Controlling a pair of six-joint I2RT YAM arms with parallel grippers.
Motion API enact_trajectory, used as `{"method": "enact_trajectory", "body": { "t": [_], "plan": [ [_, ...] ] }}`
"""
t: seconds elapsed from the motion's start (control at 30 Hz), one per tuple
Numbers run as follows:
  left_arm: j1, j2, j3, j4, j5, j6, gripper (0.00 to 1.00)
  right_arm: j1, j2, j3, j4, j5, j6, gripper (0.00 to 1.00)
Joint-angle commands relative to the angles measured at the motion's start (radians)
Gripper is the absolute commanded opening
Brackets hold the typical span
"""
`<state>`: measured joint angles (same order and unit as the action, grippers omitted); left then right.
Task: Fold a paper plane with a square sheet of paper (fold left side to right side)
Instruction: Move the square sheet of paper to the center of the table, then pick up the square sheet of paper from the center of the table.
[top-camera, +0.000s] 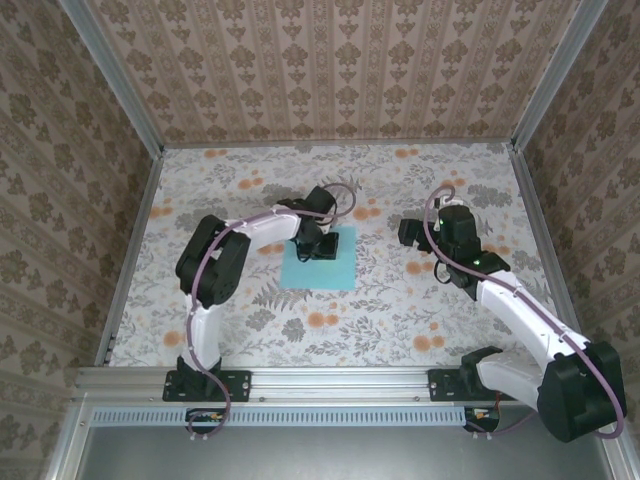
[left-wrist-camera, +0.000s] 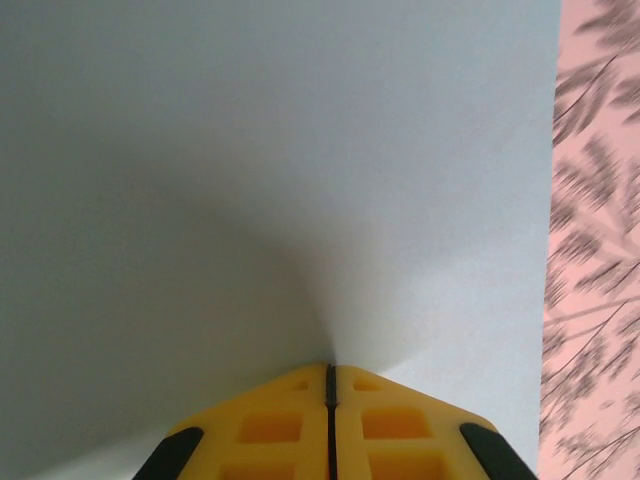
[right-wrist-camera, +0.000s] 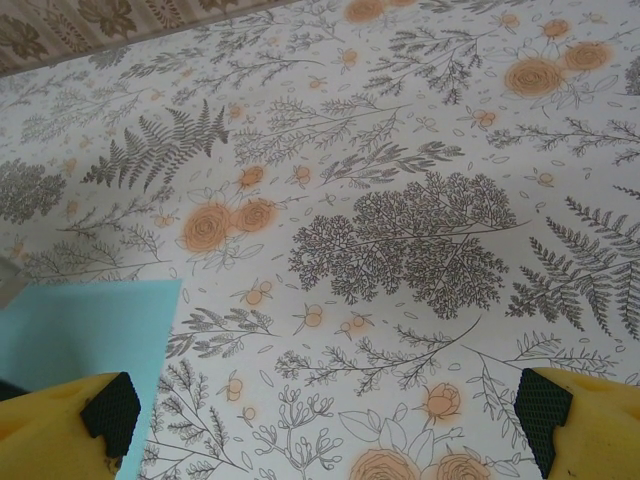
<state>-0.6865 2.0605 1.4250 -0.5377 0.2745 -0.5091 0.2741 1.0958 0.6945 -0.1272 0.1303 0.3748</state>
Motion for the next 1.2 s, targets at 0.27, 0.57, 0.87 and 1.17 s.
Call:
{"method": "enact_trajectory", "body": {
  "t": [0.27,0.57,0.87,1.17],
  "plan": [
    [0.021,-0.032,0.074,-0.003,0.066,0.026,0.16,0.024,0.087,0.098,-0.078,-0.032,0.05,1.0],
    [0.12,-0.294,-0.092,-0.016,0.071,0.037,0.23,0.078,0.187,0.193,-0.103,-0.048,0.065,1.0],
    [0.207,-0.418,-0.311,0.025,0.137,0.017,0.32,0.155,0.366,0.326,-0.15,-0.066,0.061,1.0],
    [0.214,-0.357,-0.389,0.122,0.221,-0.019,0.49,0.204,0.652,0.559,-0.292,-0.069,0.072,1.0]
  ]
}}
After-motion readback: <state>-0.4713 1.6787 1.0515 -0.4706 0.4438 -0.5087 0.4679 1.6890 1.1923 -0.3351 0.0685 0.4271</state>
